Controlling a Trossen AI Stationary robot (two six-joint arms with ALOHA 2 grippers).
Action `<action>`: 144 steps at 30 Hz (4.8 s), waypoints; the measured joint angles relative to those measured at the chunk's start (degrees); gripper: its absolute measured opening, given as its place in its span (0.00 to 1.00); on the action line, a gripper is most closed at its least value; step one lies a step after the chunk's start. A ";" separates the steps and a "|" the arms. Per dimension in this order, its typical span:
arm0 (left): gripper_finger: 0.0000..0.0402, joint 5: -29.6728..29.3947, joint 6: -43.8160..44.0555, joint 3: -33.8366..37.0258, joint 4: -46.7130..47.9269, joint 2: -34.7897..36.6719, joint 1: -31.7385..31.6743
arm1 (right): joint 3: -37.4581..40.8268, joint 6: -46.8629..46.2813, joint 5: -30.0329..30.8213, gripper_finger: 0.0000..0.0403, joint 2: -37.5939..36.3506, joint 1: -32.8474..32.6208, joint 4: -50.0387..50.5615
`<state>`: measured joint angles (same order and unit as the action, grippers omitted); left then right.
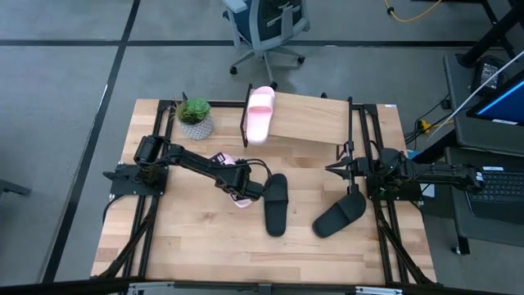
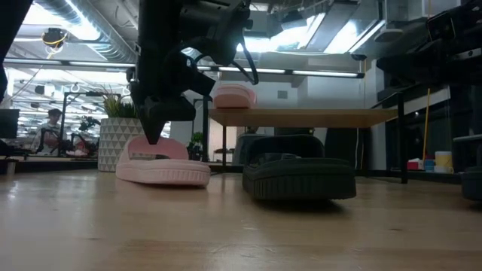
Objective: Pick and place slides into the shelf
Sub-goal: Put the pink slide on the shelf
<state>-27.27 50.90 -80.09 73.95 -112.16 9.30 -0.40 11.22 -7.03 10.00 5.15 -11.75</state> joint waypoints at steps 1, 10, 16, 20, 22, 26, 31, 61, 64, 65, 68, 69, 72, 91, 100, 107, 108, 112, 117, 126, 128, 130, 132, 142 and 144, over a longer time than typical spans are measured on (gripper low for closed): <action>0.01 0.00 -0.04 -0.04 0.02 -0.02 0.00 | 0.00 0.00 0.00 0.06 0.00 0.00 0.00; 0.00 -2.81 -2.14 -5.09 3.54 -0.08 1.22 | 0.01 1.03 0.00 0.06 0.00 -0.01 -0.01; 0.00 -5.53 -3.21 -12.13 11.33 -0.08 3.26 | 0.00 1.29 0.00 0.06 0.00 -0.02 -0.02; 0.00 -9.05 -3.83 -16.78 14.31 -0.08 5.28 | 0.01 1.36 0.01 0.06 0.00 0.00 -0.22; 0.00 -10.61 -4.40 -19.02 15.48 -0.08 6.24 | 0.02 1.51 0.02 0.06 0.00 -0.01 -0.89; 0.00 -11.22 -5.11 -22.70 16.05 -0.08 7.49 | 0.02 1.53 0.02 0.06 -0.02 0.00 -0.98; 0.00 -13.69 -6.92 -25.37 16.08 -0.08 9.46 | 0.00 1.53 0.02 0.06 0.00 0.00 -0.96; 0.00 -27.61 -26.09 -34.07 10.09 1.36 13.27 | 0.00 1.51 0.02 0.06 0.02 0.00 -0.96; 0.00 -28.30 -30.77 -37.57 8.61 1.40 12.75 | 0.02 1.51 0.02 0.06 0.02 0.00 -0.98; 0.00 -28.46 -32.42 -38.61 8.43 1.39 12.52 | 0.01 1.51 0.02 0.06 0.02 0.00 -1.00; 0.00 -29.54 -38.23 -41.49 5.98 1.38 11.71 | 0.01 1.51 0.02 0.06 0.02 -0.02 -1.02; 0.00 -29.59 -40.34 -42.23 4.74 1.38 11.29 | 0.00 1.51 0.02 0.06 0.02 0.00 -1.02; 0.00 -29.38 -46.90 -43.65 0.77 1.38 9.69 | 0.00 1.51 0.02 0.06 0.02 -0.01 -1.09; 0.00 -10.35 -76.79 -43.98 -26.62 1.32 -8.35 | 0.00 1.32 0.02 0.06 0.02 0.00 -1.33; 0.00 -2.68 -78.54 -43.93 -31.43 1.32 -15.94 | -0.08 -0.54 -0.03 0.06 -0.02 -0.02 -1.33; 0.00 2.12 -78.54 -43.93 -31.72 1.32 -19.70 | -8.37 -4.96 -5.65 0.01 -0.08 -0.16 15.58; 0.00 2.86 -78.54 -43.93 -31.76 1.32 -20.07 | -9.08 -5.18 -5.64 0.02 -0.06 -0.15 18.78; 0.00 6.32 -78.54 -43.91 -33.21 1.28 -21.61 | -9.73 -4.90 -5.51 0.05 -0.14 -0.15 21.40; 0.00 7.72 -78.58 -43.82 -34.84 0.64 -23.33 | -9.75 -3.46 -0.96 0.03 -2.67 -0.15 22.01; 0.00 7.60 -78.58 -43.56 -36.48 0.66 -25.02 | -10.19 -5.52 0.65 0.04 -9.94 -0.13 25.21; 0.00 8.96 -79.20 -43.56 -36.89 0.11 -25.09 | -10.27 -6.88 0.05 0.04 -9.36 -0.15 24.79; 0.00 10.24 -79.60 -43.52 -36.80 -0.23 -25.18 | -10.29 -8.05 0.01 0.04 -9.45 -0.15 24.79; 0.00 10.36 -79.85 -43.57 -37.88 -0.86 -25.16 | -10.29 -8.44 -0.08 0.03 -9.43 -0.15 23.74; 0.00 7.49 -80.03 -43.56 -38.18 -3.81 -25.46 | -10.32 -9.56 -0.57 0.04 -9.36 -0.15 22.34; 0.00 5.19 -80.06 -43.60 -38.48 -4.36 -25.44 | -10.32 -9.73 -0.55 0.05 -9.40 -0.15 22.36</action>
<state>-22.08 -29.16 -123.69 35.47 -116.53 -16.14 -10.72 1.50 -7.57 0.60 4.99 10.61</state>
